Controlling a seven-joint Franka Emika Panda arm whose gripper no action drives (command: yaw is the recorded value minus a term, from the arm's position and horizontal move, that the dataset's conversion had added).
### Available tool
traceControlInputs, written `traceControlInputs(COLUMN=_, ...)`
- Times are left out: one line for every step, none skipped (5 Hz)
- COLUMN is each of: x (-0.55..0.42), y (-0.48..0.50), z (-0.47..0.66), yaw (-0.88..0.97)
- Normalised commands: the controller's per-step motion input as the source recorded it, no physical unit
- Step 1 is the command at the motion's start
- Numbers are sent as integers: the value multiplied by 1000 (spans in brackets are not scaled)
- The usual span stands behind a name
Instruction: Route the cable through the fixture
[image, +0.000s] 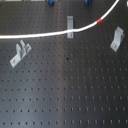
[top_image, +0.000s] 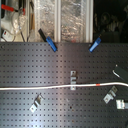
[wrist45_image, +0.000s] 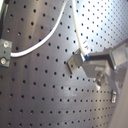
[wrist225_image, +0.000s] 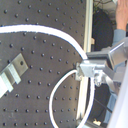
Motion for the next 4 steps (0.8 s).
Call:
traceControlInputs(x=8, y=12, z=0, yaw=0)
traceControlInputs(x=11, y=-9, z=17, yaw=0)
traceControlInputs(x=-2, y=-2, z=137, yaw=9)
traceControlInputs(x=-68, y=74, z=394, yaw=0)
